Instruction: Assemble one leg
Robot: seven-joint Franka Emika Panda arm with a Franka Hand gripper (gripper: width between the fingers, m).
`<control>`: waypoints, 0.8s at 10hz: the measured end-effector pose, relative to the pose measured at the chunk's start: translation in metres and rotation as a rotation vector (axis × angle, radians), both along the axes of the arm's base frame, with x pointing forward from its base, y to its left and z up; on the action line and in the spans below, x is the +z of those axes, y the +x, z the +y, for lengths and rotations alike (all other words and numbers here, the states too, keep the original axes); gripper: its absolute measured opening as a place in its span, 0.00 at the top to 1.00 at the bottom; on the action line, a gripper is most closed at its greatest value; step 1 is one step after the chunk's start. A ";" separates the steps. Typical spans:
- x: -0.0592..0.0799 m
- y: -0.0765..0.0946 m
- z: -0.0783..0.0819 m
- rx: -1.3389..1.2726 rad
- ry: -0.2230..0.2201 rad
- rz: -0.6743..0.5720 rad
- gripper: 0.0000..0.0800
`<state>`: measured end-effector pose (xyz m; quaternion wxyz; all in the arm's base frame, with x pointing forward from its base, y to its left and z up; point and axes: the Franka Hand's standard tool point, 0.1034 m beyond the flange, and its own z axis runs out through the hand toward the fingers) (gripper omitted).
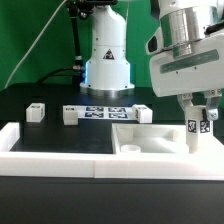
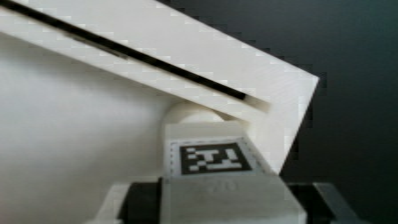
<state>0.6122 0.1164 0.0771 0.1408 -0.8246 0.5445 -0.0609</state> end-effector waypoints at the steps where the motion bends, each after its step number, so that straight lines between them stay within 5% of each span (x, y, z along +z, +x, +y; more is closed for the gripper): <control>1: 0.000 0.000 0.000 0.025 -0.006 -0.004 0.63; 3: 0.001 0.002 -0.001 0.143 -0.037 -0.023 0.30; 8: -0.005 -0.002 0.001 0.696 -0.156 -0.024 0.19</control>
Offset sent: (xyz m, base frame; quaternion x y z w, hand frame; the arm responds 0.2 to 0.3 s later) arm 0.0068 -0.0024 -0.0010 -0.0468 -0.0191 -0.2039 0.9777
